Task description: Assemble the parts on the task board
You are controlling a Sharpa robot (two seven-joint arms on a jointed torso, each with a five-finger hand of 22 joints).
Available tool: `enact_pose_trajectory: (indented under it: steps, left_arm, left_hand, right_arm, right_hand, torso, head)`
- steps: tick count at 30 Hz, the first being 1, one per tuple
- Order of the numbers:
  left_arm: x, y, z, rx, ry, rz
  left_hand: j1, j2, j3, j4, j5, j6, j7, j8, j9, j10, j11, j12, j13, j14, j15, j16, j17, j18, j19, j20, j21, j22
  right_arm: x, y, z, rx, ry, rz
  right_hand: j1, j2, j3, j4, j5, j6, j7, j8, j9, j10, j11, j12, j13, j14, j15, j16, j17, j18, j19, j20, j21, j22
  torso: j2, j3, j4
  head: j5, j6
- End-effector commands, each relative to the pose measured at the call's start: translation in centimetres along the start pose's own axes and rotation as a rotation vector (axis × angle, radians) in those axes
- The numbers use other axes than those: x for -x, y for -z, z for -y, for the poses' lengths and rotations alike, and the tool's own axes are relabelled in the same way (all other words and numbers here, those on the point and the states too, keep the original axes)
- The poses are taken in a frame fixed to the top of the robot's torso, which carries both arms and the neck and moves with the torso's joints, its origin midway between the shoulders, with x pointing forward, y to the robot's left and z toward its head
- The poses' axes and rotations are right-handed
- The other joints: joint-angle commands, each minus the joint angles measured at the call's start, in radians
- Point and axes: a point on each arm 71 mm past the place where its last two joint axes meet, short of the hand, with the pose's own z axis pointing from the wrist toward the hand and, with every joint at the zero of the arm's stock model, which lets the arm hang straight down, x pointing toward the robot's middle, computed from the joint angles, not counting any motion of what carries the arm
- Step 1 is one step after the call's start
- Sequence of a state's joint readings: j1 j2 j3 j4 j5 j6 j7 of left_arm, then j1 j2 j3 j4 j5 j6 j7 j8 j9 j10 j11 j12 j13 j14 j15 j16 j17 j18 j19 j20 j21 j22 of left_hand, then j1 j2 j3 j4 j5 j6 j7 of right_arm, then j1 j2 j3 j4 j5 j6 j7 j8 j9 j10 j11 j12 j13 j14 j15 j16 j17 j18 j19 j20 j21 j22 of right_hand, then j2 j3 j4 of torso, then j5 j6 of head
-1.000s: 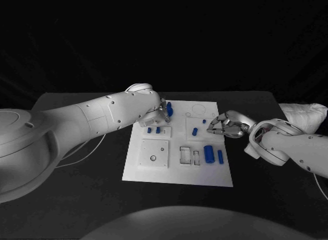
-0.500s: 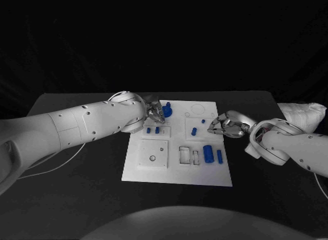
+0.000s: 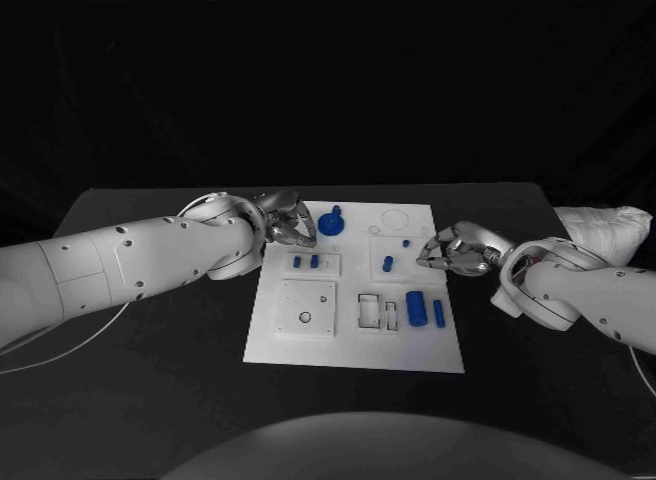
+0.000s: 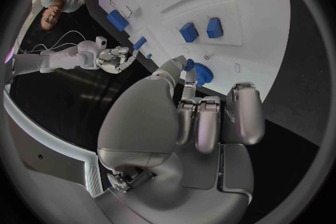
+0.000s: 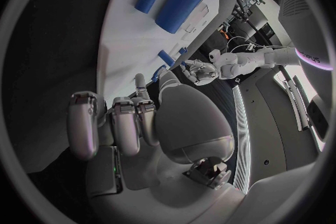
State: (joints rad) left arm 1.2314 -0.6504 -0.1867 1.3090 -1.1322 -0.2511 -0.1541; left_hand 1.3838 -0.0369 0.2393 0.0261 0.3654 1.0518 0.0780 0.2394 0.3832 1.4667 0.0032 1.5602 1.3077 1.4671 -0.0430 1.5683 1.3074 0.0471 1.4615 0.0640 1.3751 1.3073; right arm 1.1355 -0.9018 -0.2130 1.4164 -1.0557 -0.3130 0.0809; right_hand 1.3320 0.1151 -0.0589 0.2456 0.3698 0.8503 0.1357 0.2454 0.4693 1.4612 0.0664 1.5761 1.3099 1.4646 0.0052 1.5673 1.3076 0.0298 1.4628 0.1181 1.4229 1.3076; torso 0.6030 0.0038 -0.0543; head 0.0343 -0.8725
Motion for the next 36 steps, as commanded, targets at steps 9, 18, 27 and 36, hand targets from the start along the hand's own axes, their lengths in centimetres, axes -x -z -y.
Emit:
enact_pose_trajectory:
  steps: [9,18,27,36]
  left_arm:
    - [0.7,1.5,-0.2,-0.206,-0.139,0.112]
    - [0.8,1.7,-0.7,-0.204,-0.213,0.108]
    - [0.9,1.9,-1.4,-0.165,-0.221,0.105]
    - [0.9,1.9,-1.5,-0.156,-0.227,0.109]
  left_hand:
    - [0.052,-0.003,-0.003,0.02,-0.073,-0.008,0.0,0.013,0.04,0.036,-0.003,-0.06,0.179,0.104,-0.007,0.002,0.263,-0.002,-0.001,-0.002,-0.005,0.204]
    - [0.078,-0.044,0.023,0.107,-0.107,-0.012,0.003,0.011,0.004,-0.388,0.007,-0.695,-0.434,-0.018,0.014,-0.134,0.153,0.022,-0.11,0.014,-0.136,0.169]
    - [0.11,-0.093,0.075,0.173,-0.082,0.019,0.013,0.001,-0.025,-0.501,0.036,-0.949,-0.66,-0.323,0.046,-0.39,-0.043,0.03,-0.225,0.045,-0.206,0.144]
    - [0.129,-0.095,0.087,0.181,-0.028,0.033,0.015,-0.002,-0.032,-0.481,0.038,-1.031,-0.761,-0.472,0.047,-0.566,-0.211,0.034,-0.241,0.052,-0.186,0.143]
  right_arm:
    - [-0.1,0.3,0.2,0.015,-0.002,0.001]
    - [-0.3,0.4,0.1,0.024,-0.009,0.004]
    - [-0.4,0.4,0.2,0.022,-0.01,0.001]
    - [-0.6,0.4,0.2,0.02,-0.011,-0.003]
  right_hand:
    - [0.007,-0.004,0.003,0.003,0.002,0.008,0.0,-0.001,-0.001,0.11,-0.001,-0.005,0.261,0.106,0.002,0.003,0.263,0.015,-0.009,-0.001,-0.006,0.204]
    - [0.006,-0.004,0.003,0.004,0.001,0.008,0.0,-0.001,-0.001,0.11,-0.001,-0.005,0.261,0.106,0.002,0.003,0.263,0.015,-0.009,-0.001,-0.006,0.204]
    - [0.006,-0.004,0.003,0.004,0.001,0.008,-0.001,-0.001,-0.001,0.11,-0.001,-0.005,0.261,0.106,0.002,0.003,0.263,0.015,-0.01,-0.001,-0.007,0.204]
    - [0.006,-0.004,0.003,0.004,0.001,0.008,-0.001,-0.001,-0.001,0.11,-0.001,-0.005,0.261,0.106,0.002,0.003,0.263,0.015,-0.01,-0.001,-0.007,0.204]
  torso:
    - [0.001,-0.0006,0.0005]
    - [0.001,0.0001,-0.0022]
    - [0.0,0.001,-0.002]
    - [0.001,0.0005,-0.0021]
  head:
    - [0.009,0.0]
    - [0.02,0.0]
    - [0.016,0.0]
    - [0.018,0.0]
